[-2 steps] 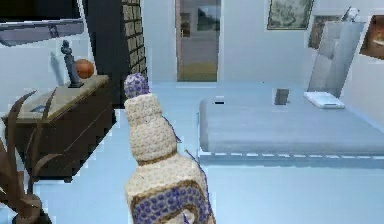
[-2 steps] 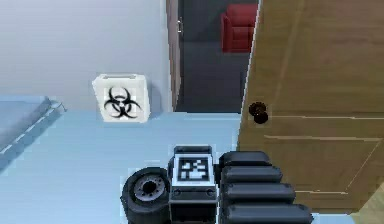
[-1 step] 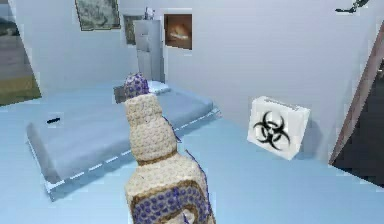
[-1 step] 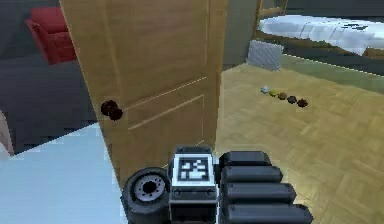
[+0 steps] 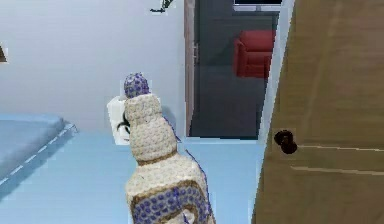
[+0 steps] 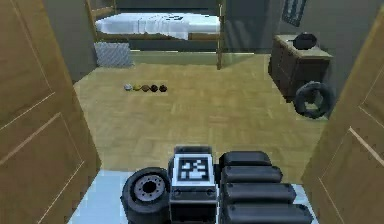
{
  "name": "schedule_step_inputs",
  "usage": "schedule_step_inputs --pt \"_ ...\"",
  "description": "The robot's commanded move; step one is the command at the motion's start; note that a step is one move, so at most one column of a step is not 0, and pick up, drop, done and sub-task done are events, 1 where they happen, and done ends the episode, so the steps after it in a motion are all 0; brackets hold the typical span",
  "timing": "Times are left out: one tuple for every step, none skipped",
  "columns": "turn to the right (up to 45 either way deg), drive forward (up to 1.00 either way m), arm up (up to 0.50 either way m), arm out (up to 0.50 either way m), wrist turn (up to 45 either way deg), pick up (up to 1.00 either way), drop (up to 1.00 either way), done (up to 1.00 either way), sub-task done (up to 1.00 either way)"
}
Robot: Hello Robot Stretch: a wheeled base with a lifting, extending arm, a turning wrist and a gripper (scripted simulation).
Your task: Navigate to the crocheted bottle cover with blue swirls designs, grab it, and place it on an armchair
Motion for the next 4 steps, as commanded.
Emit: schedule_step_inputs --pt "0.0 0.4 0.0 0.0 0.0 0.0 0.0 0.0 0.0" --pt "-9.0 0.0 0.0 0.0 0.0 0.0 0.0 0.0 0.0" --pt "-3.0 0.0 0.0 0.0 0.0 0.0 0.0 0.0 0.0" --pt "0.0 0.8 0.0 0.0 0.0 0.0 0.0 0.0 0.0"
